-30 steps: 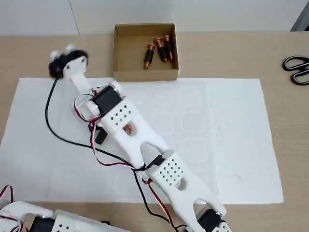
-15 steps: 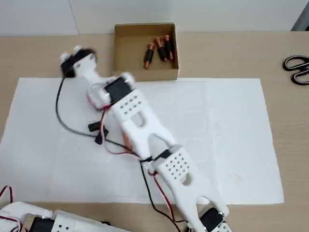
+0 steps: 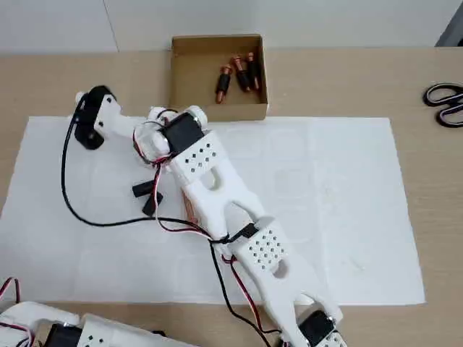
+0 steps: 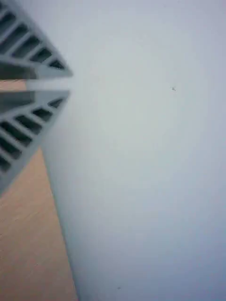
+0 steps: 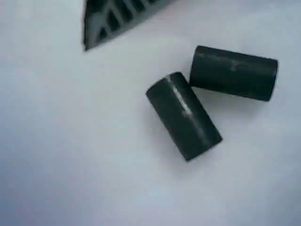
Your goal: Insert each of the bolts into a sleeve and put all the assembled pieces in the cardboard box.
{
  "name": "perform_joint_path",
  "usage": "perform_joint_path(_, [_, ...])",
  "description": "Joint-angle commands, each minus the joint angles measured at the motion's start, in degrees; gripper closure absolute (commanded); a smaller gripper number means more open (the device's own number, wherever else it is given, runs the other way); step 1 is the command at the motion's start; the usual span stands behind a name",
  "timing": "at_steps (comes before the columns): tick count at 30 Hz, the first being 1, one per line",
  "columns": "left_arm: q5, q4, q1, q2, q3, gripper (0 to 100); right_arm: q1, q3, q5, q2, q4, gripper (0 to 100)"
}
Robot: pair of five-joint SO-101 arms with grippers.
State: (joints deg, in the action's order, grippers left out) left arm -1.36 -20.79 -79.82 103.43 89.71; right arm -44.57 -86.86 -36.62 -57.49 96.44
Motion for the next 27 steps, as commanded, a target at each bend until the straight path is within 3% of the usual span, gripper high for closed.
perform_joint_path(1, [0.4, 1.1, 0.1, 0.8, -0.6, 99, -2.3, -0.5, -3.2, -1.4, -0.6, 81.2])
perform_joint_path(8, [0.4, 1.1, 0.2, 0.8, -0.6, 99, -8.7, -0.8, -3.6, -8.6, -0.6, 81.2])
perform_joint_path(27, [0.4, 1.1, 0.2, 0.8, -0.6, 99, -8.0, -0.8, -3.4, -16.7, -2.3, 81.2])
